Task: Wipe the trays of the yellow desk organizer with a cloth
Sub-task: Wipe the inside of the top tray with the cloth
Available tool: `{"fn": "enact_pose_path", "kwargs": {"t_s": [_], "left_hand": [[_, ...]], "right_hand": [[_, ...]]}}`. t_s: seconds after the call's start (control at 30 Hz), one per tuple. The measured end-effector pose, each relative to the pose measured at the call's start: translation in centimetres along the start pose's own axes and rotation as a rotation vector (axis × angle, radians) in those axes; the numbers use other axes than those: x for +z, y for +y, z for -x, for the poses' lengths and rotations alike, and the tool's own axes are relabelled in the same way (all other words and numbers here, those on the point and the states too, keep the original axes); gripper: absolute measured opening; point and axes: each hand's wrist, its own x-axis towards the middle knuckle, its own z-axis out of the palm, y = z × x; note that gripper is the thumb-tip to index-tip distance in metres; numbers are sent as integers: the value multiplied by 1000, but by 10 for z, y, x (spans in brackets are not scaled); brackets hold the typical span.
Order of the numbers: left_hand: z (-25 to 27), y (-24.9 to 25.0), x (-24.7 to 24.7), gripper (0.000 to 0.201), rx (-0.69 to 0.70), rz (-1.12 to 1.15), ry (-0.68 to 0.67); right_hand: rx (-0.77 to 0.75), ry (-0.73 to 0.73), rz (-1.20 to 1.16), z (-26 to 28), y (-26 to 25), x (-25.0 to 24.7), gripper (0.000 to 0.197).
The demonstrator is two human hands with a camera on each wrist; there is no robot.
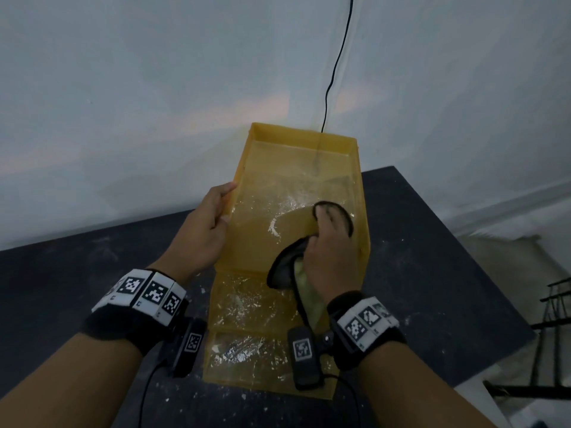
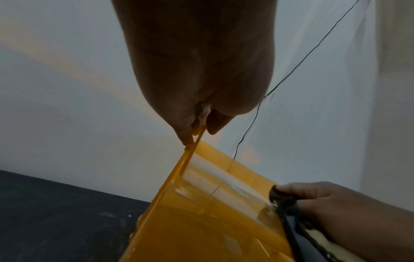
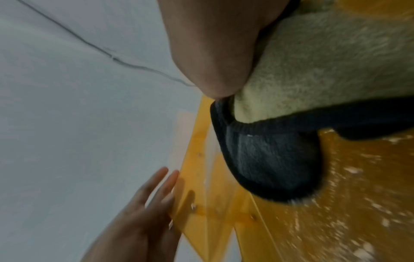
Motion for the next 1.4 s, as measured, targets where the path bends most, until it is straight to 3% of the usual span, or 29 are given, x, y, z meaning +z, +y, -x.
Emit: {"fn": "enact_pose_path", "kwargs": {"t_s": [0.07, 0.13, 0.37, 0.47, 0.53, 0.77, 0.87, 0.93, 1.03, 1.1, 1.17, 1.27, 1.4], "left_hand": [[-1, -4, -2, 51, -7, 66, -20], [-2, -6, -3, 52, -13, 129, -36], [-2, -4, -5, 54, 0, 191, -34], [2, -5, -7, 56, 10, 203, -42], [7, -7, -9, 56, 19, 213, -43], [11, -9, -14, 55, 36, 196, -66], [13, -8, -19, 56, 30, 174, -89], [16, -8, -22, 61, 2, 170, -97], [20, -8, -25, 66, -15, 146, -114], [21, -7, -24, 65, -19, 153, -122], [21, -6, -23, 63, -41, 195, -111], [20, -4, -24, 61, -56, 234, -92], [19, -5, -26, 59, -68, 225, -84]], "right_hand": [[48, -61, 116, -11, 1, -2, 59], [0, -128, 119, -20, -4, 4, 58], [-340, -250, -11, -11, -16, 29, 53], [-224, -154, -25, -14, -9, 26, 53], [-215, -180, 41, -17, -11, 27, 53], [-640, -451, -62, 10, -28, 37, 49], [-635, -568, -182, 22, -24, 22, 42], [-487, -514, -309, 20, -23, 10, 43], [-278, -164, -311, -8, -22, 10, 47], [-230, -148, -175, -28, -27, 20, 51], [-305, -245, -55, -30, -36, 35, 51], [-548, -291, -36, -8, -44, 54, 49], [-637, -375, -118, 10, -37, 43, 42]]}}
